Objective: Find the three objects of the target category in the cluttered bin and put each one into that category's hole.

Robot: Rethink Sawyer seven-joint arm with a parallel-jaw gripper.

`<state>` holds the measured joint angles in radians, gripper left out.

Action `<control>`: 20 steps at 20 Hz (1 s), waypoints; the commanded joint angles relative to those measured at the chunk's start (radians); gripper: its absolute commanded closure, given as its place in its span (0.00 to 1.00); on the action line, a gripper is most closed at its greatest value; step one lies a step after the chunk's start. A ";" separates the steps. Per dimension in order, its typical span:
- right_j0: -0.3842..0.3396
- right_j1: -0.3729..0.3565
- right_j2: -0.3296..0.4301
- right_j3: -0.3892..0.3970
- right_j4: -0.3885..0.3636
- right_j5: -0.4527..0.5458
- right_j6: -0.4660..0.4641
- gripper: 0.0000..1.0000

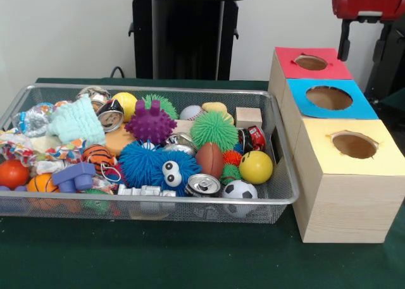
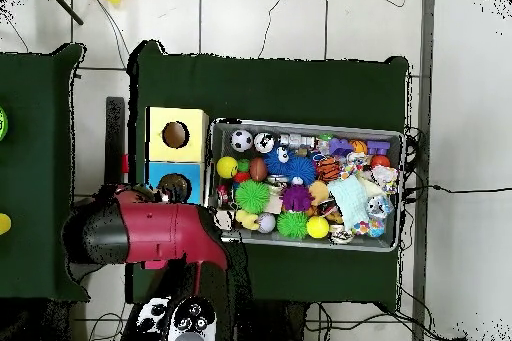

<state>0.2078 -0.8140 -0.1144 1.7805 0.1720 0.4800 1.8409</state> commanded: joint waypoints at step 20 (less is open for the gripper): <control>-0.239 -0.048 0.073 -0.071 -0.022 0.209 -0.052 0.00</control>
<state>0.0888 -0.8549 -0.1291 1.7594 0.1704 0.5241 1.8409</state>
